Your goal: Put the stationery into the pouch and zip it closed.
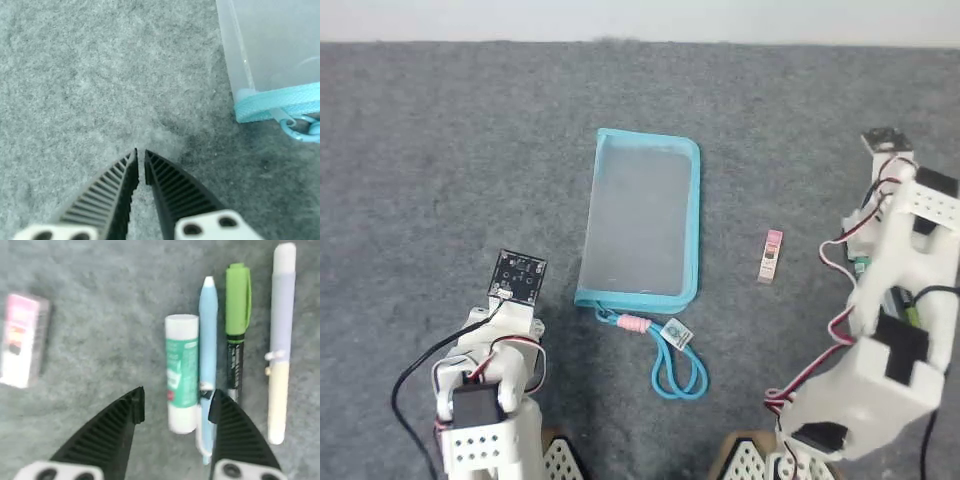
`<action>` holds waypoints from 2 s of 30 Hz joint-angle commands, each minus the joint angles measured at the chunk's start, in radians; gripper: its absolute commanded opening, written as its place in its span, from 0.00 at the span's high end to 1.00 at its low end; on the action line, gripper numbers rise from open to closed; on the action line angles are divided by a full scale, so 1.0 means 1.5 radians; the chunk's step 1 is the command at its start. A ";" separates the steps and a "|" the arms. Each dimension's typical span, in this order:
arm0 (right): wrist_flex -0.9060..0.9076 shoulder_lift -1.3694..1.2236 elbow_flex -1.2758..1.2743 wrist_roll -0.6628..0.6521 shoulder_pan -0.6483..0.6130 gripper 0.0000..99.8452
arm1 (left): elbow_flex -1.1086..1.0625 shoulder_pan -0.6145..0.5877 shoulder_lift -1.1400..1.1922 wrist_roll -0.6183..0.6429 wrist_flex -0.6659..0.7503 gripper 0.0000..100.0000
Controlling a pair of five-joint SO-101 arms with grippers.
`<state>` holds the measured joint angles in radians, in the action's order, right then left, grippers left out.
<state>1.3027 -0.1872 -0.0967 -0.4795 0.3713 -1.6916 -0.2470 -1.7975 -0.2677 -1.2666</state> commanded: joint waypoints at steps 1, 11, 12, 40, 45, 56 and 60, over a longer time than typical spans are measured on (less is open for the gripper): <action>0.073 0.096 0.035 0.070 -0.073 0.79 | 0.004 -0.004 -0.012 -0.007 -0.001 0.98; 0.037 0.046 0.010 0.249 -0.289 0.79 | 0.004 -0.004 -0.012 -0.007 -0.001 0.98; 0.022 0.028 0.005 0.263 -0.298 0.79 | 0.004 -0.004 -0.012 -0.007 -0.001 0.98; 0.003 -0.042 0.007 0.130 -0.084 0.95 | 0.004 -0.004 -0.012 -0.007 -0.001 0.98; 0.012 -0.024 0.003 0.041 -0.030 0.95 | 0.004 -0.004 -0.012 -0.007 -0.001 0.98; 0.015 -0.021 0.003 0.002 -0.028 0.80 | 0.004 -0.004 -0.012 -0.007 -0.001 0.98; 0.018 -0.017 0.006 0.005 -0.030 0.82 | 0.004 -0.004 -0.012 -0.007 -0.001 0.98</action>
<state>1.3149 -0.2931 -0.0967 -0.4641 0.3176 -1.6916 -0.2470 -1.7975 -0.2677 -1.2666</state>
